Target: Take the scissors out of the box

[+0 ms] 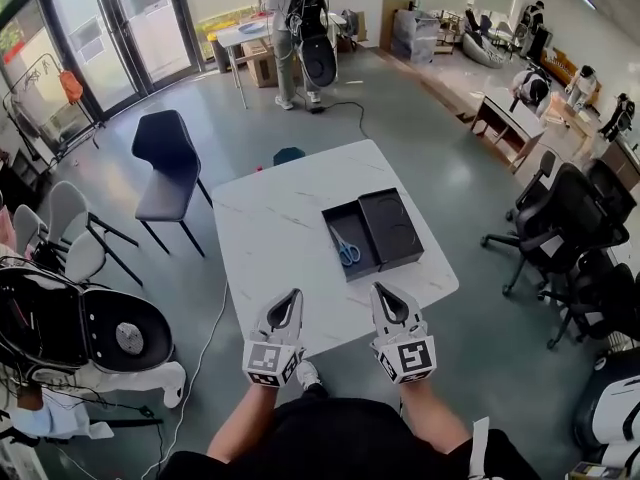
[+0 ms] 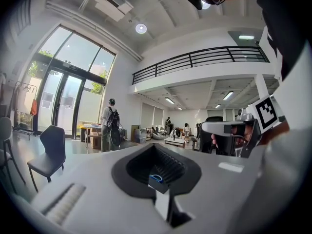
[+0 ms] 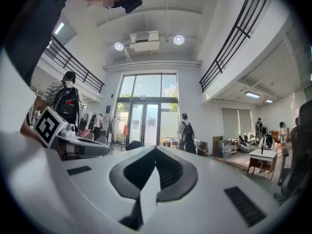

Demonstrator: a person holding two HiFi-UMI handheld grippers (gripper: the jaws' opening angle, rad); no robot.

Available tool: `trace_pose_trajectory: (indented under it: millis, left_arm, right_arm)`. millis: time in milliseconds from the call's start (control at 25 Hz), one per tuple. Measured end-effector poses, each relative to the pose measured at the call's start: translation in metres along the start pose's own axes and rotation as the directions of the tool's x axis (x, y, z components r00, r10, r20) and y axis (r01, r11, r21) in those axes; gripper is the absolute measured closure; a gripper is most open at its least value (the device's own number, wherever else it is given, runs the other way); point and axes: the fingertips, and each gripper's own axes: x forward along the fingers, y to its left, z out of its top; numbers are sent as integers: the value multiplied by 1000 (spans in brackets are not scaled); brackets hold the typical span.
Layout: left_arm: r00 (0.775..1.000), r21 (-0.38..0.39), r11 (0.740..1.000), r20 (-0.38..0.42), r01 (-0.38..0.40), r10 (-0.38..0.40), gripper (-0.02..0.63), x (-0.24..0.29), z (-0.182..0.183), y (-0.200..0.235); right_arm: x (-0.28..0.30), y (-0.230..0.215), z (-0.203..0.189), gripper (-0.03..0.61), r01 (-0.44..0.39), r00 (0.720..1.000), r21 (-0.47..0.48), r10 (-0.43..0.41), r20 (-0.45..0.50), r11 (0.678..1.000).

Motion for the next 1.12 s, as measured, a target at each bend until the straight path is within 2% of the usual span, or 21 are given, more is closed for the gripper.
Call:
trace_pose_trajectory:
  millis: [200,560,880,1120]
  left_arm:
    - [1000,1,1000,-9,25,-25,604,15,-7,25]
    - [998,11,998,-20,57,-56,604,34,-7,63]
    - [999,-24,1000,-45,6,-7,604,54,-23,82]
    - [996,-41,998,-86,-38,35,604,68,-34,88]
  right_arm:
    - [38,16,-11,571,-9,999,-2,9,-37,1000]
    - [69,2,-38,571,70,990,1,-69,-120,998]
    - [106,-14,-65,571,32,981,0,-31,-192,999]
    - [126,-30,-97,571,13,949,21,-6,-315,1000]
